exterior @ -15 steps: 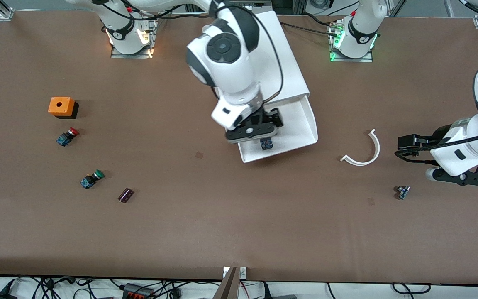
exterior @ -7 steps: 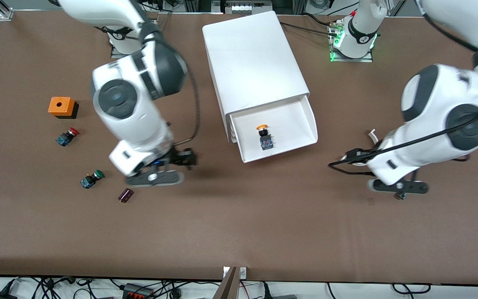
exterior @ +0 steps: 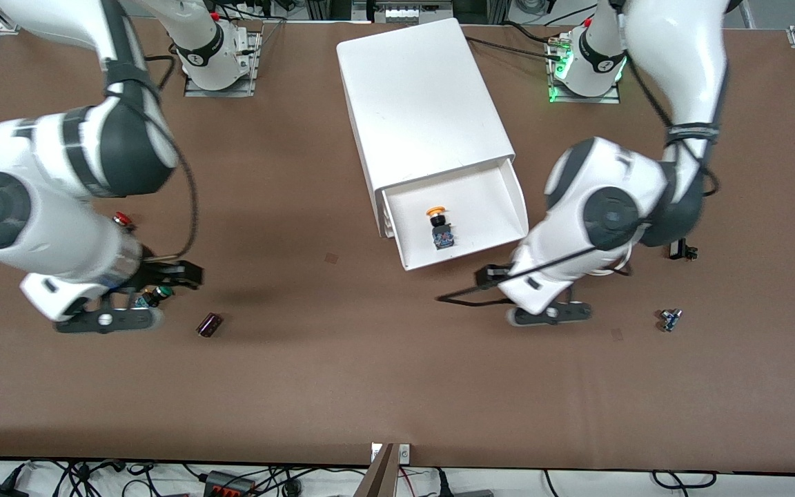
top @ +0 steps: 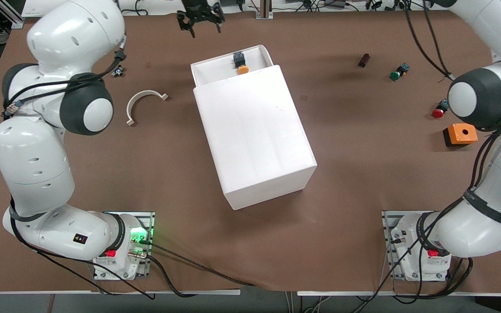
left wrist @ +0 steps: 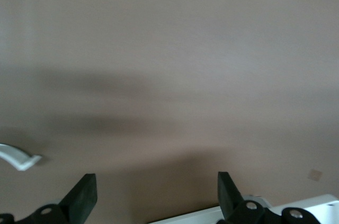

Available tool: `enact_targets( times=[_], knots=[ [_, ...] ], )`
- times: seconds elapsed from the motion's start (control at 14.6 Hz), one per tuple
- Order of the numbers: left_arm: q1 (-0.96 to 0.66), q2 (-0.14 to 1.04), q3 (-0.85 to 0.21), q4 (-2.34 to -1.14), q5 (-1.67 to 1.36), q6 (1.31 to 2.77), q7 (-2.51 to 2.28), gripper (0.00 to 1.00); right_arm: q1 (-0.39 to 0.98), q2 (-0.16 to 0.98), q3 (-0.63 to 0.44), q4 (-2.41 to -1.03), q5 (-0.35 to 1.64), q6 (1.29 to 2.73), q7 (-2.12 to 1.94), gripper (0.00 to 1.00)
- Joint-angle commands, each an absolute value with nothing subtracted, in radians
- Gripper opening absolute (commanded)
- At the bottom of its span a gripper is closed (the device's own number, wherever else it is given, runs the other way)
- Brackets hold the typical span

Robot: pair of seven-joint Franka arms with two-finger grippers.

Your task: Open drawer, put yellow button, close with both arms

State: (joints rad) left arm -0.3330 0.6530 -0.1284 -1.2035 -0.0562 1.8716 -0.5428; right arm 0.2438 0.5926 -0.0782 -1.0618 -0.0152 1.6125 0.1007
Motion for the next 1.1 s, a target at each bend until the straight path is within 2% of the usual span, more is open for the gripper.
enact_targets(
  times=[0.0, 0.34, 0.62, 0.82, 1.03],
  knots=[
    [-0.347, 0.663, -0.12, -1.215, -0.052, 1.89, -0.569, 1.0, 0.183, 0.502, -0.058, -1.172, -0.026, 1.609, 0.017, 1.0],
    [-0.388, 0.667, -0.12, -1.284, -0.052, 1.914, -0.644, 1.0, 0.097, 0.463, -0.061, -1.172, -0.028, 1.603, 0.008, 1.0],
    [-0.407, 0.631, -0.135, -1.348, -0.064, 1.898, -0.666, 1.0, 0.025, 0.393, -0.058, -1.177, -0.028, 1.536, 0.006, 1.0],
    [-0.396, 0.607, -0.198, -1.367, -0.067, 1.821, -0.687, 1.0, -0.034, 0.345, -0.029, -1.192, -0.023, 1.519, 0.003, 1.0],
    [-0.393, 0.601, -0.233, -1.367, -0.067, 1.721, -0.693, 1.0, -0.034, 0.282, -0.028, -1.278, -0.028, 1.519, -0.005, 1.0]
  ],
)
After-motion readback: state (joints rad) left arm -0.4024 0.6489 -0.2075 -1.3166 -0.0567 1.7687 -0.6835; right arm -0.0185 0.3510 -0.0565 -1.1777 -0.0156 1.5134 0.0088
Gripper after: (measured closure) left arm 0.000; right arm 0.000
